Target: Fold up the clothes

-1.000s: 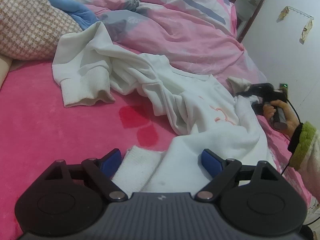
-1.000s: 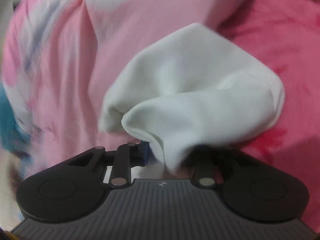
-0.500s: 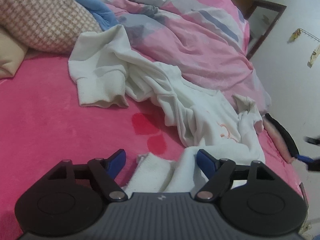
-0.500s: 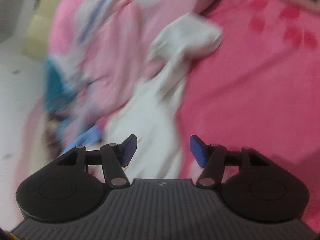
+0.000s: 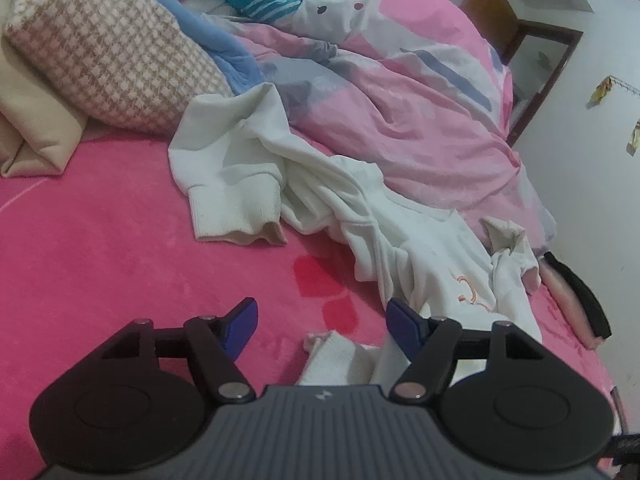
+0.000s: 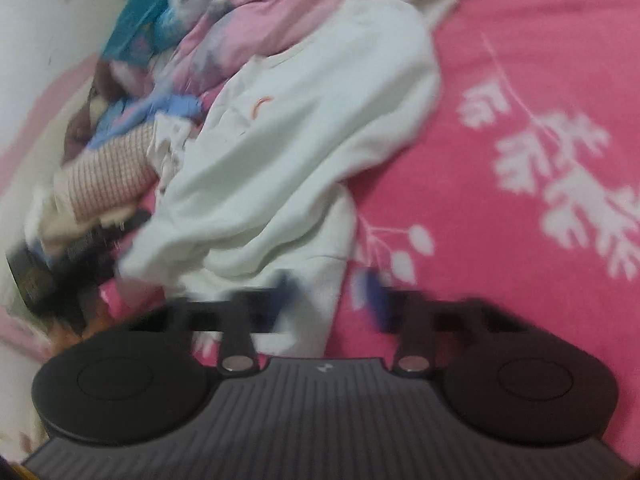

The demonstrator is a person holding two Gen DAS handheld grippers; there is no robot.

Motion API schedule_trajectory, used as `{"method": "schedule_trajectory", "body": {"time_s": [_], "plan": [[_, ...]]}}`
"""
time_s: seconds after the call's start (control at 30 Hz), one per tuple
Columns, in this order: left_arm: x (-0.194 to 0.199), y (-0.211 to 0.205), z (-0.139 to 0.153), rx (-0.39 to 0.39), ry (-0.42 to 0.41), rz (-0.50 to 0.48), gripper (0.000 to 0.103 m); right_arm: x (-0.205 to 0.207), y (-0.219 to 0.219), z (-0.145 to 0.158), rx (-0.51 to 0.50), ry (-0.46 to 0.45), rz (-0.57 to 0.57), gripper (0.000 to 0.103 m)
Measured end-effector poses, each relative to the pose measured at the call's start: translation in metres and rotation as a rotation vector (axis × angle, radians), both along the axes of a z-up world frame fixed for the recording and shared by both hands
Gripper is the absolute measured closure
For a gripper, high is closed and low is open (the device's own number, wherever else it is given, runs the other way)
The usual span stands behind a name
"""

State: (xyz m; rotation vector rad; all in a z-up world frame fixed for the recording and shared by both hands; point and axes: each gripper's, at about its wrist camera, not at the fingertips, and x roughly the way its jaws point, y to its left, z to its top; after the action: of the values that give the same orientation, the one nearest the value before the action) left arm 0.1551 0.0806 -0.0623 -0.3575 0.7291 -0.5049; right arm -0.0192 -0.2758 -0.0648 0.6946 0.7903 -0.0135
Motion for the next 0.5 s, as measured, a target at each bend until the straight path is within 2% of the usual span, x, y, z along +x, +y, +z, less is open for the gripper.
{"method": "schedule_trajectory", "body": {"time_s": [0.1,0.23,0.37,0.5], "plan": [[0.003,0.001,-0.001,-0.032,0.018,-0.005,0.040,-0.007,-0.006,0.008,0.043,-0.053,0.002,0.100],[0.000,0.001,0.004,-0.048,-0.008,-0.012,0.040,-0.036,-0.025,0.040,0.043,-0.201,-0.080,0.101],[-0.003,-0.002,0.008,-0.047,-0.026,-0.034,0.040,-0.067,-0.061,0.066,0.018,-0.315,-0.200,0.101],[-0.001,-0.007,0.004,-0.028,-0.009,-0.048,0.040,-0.087,-0.101,0.062,0.047,-0.345,-0.362,0.101]]}}
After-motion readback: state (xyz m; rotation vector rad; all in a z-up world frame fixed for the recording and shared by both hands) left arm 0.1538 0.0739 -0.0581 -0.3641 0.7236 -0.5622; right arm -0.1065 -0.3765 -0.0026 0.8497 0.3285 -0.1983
